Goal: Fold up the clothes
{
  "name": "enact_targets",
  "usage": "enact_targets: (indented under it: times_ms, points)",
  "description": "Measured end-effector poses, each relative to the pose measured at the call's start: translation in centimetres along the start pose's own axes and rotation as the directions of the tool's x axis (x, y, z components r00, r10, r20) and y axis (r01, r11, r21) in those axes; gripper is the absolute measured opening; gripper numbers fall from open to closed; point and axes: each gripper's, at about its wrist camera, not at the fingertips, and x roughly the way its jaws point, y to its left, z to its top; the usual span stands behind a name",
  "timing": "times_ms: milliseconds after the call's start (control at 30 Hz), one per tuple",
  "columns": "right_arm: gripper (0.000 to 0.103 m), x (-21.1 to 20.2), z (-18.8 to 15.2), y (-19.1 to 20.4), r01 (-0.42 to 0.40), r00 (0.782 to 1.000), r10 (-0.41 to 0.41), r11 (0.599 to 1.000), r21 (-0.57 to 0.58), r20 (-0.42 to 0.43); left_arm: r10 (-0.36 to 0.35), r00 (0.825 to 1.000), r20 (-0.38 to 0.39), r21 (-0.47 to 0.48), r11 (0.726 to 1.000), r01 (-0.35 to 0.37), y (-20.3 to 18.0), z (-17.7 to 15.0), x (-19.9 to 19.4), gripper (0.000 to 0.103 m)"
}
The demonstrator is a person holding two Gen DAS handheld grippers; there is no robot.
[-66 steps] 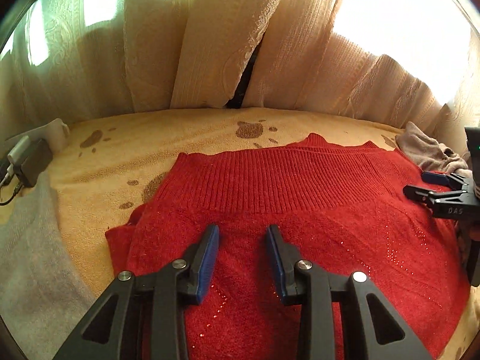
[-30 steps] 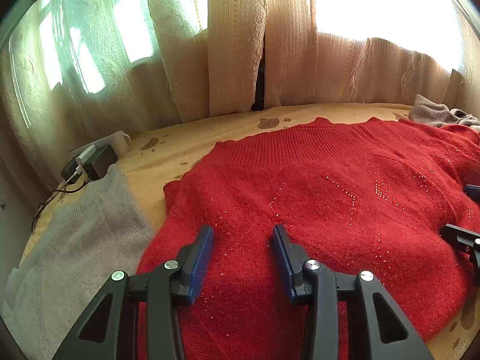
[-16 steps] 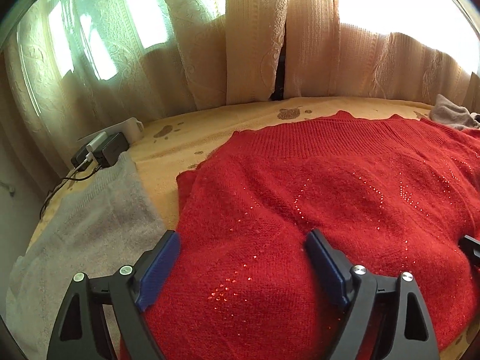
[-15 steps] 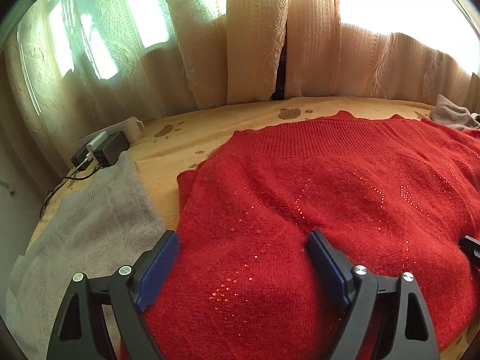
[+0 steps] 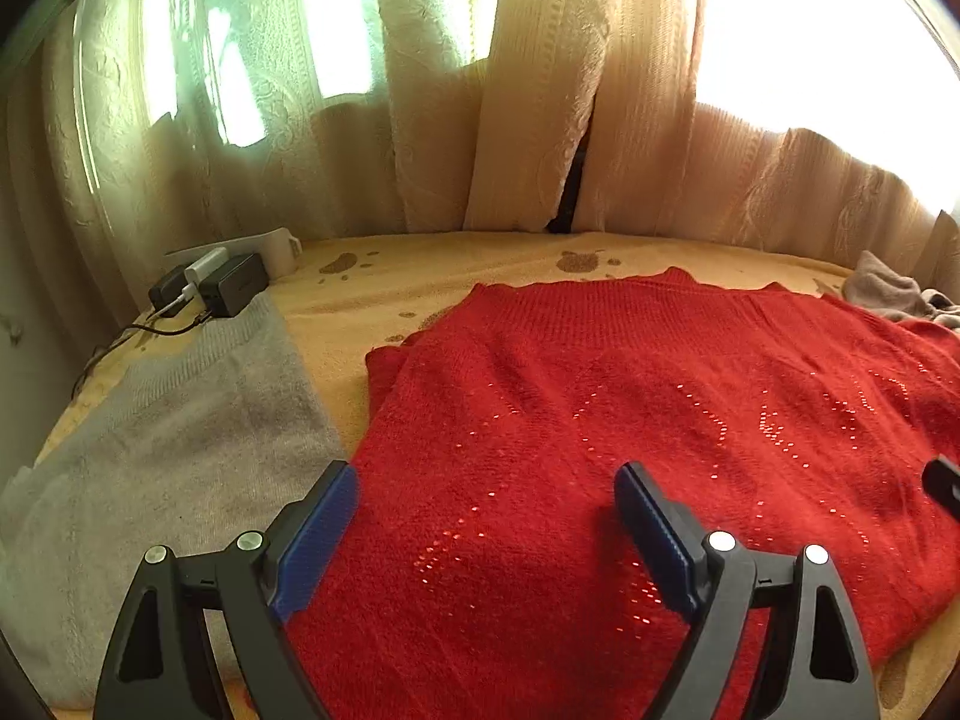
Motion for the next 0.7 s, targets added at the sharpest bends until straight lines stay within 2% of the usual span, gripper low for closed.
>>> enact_targets:
  times_ms: [67,167,200,233,300,367,700]
  points:
    - [0.103,-1.6,0.8,-0.3,0.046,0.997,-0.045,0.999,-0.013,0.068,-0.01,1.0,0.012,0.052,0.999,0.009,-1.3,0.0,-0.5,0.089]
    - [0.103,0.2,0.6,-1.0,0.051,0.999,-0.051,0.999,-0.017,-0.014,-0.032,0.999,-0.001,0.114,0.993,0.032,-3.2,-0.5,0.0,0.089]
    - [0.103,1.6,0.0,-1.3,0.016,0.996,-0.016,1.0,-0.007,-0.083,-0.034,0.999,-0.009,0.125,0.992,0.035,-3.8,-0.9,0.4,0.089]
    - [0.103,3.1,-0.7,-1.5,-0.021,0.988,0.022,1.0,0.007,-0.155,-0.026,1.0,-0.017,0.136,0.99,0.028,-4.2,-1.2,0.8,0.089]
    - [0.103,3.9,-0.7,-1.2,-0.028,0.98,0.021,0.999,-0.029,-0.197,0.005,1.0,-0.029,0.163,0.987,0.0,-4.8,-1.3,1.2,0.089]
    - [0.103,3.9,-0.8,-0.8,-0.026,0.979,0.014,0.998,-0.058,-0.203,0.006,1.0,-0.025,0.167,0.986,-0.002,-4.9,-1.3,1.2,0.089]
    - [0.103,3.9,-0.9,-1.2,-0.035,0.978,0.024,0.998,-0.047,-0.209,-0.015,0.998,-0.057,0.153,0.988,0.024,-4.7,-1.4,1.8,0.093]
